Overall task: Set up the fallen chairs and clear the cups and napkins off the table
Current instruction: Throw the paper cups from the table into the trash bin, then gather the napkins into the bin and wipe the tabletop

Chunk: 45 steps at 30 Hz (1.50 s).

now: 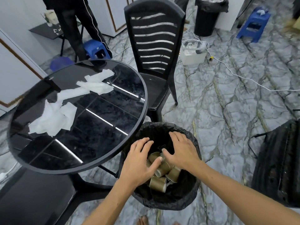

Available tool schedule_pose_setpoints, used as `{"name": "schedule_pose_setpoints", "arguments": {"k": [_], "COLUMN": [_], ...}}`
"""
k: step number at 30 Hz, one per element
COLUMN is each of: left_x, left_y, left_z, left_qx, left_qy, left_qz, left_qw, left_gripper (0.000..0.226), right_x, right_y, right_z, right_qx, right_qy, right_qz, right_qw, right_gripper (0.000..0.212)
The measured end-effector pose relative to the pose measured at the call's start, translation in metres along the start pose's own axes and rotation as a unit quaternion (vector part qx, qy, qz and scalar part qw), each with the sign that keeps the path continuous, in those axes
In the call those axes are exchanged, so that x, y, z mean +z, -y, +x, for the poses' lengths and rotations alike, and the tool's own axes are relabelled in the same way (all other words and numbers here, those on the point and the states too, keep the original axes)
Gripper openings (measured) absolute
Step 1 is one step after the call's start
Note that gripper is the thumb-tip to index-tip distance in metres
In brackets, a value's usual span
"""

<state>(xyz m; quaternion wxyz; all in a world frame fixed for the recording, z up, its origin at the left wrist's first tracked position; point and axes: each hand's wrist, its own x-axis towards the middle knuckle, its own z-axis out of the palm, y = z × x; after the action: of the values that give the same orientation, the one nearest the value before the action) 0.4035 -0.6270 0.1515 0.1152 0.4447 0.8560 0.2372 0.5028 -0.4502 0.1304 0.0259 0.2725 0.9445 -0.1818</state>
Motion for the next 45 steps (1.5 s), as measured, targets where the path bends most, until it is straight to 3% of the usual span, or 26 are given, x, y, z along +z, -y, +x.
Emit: {"name": "schedule_pose_setpoints", "arguments": {"k": [10,19,30,38,45], "left_x": [-0.068,-0.137,-0.194,-0.195,-0.187], "left_y": [0.034,0.119,0.221,0.263,0.281], "left_z": [-0.005,-0.005,0.024,0.057,0.072], "left_qx": [-0.029,-0.115,-0.179,-0.252,-0.253], "left_qy": [-0.08,-0.136,-0.172,-0.097,-0.051], "left_qz": [-0.001,0.016,0.058,0.059,0.068], "left_qw": [0.996,0.984,0.967,0.961,0.964], "left_gripper": [0.062,0.066,0.066,0.075,0.069], "right_x": [-0.053,-0.058,-0.046,-0.034,-0.013], "right_y": [0.063,0.136,0.212,0.248,0.259], "right_z": [0.049,0.115,0.219,0.295,0.334], "right_qx": [-0.086,-0.124,-0.152,-0.143,-0.145], "right_qy": [-0.04,-0.037,-0.039,-0.048,-0.099], "right_qz": [0.018,0.007,-0.026,-0.042,-0.058], "right_qw": [0.995,0.992,0.987,0.988,0.983], "right_gripper": [0.071,0.079,0.068,0.065,0.076]}}
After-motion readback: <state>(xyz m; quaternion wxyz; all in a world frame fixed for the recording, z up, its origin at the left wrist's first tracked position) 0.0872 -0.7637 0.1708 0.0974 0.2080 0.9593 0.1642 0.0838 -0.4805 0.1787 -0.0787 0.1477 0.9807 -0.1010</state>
